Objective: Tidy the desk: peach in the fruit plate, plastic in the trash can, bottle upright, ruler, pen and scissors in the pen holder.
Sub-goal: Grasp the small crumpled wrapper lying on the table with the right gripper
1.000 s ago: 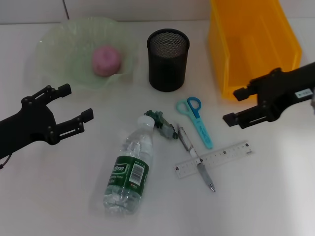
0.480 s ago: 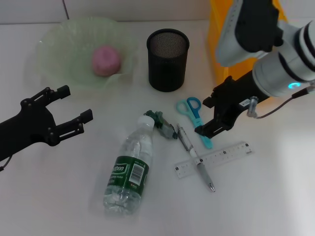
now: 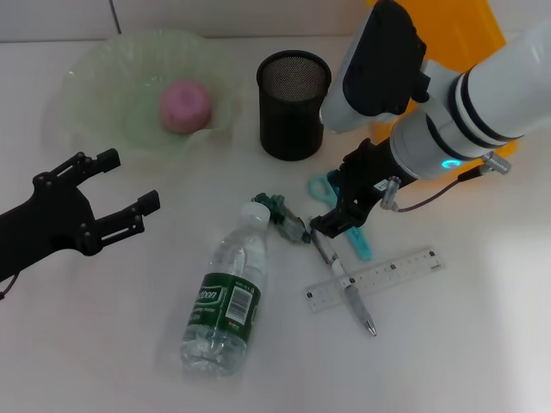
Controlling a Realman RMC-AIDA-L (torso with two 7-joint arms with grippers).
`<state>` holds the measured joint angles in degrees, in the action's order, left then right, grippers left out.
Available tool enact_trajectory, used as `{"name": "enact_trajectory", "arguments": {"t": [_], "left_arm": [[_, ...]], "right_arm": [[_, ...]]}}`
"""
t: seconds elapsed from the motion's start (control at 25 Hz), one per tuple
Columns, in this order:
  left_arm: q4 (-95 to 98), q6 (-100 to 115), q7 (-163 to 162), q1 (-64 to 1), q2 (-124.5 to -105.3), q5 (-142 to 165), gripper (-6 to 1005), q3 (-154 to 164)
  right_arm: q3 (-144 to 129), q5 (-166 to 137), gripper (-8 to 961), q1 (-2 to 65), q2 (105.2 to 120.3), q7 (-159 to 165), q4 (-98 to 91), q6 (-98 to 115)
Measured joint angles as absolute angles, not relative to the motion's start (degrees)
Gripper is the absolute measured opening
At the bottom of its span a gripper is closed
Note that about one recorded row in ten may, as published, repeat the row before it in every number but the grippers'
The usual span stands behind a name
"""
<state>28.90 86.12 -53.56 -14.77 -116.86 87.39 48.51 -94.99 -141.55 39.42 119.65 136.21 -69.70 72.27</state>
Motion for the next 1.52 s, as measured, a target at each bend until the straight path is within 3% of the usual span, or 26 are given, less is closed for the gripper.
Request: {"name": "enact_trajectory", "arguments": {"t": [0.24,1.24,1.52], "left_arm": [[28.9,86.1,-53.5,-15.0,-117.04,87.4,862,48.5],[28.9,86.2,-53.0,-14.7,-117.13,87.4,862,48.5],[28.9,85.8,-52.9,-14.7,-117.23,87.5,862,48.5]], "right_arm": [[-97.6,-138.8,723,40.7,119.67,136.3,-65.8,68.6],[-100.5,-134.0,557,45.6,119.79,136.0,-55.6,62.8],[-100.5,-134.1,253,45.6,119.79,135.5,-55.2,62.0]]}}
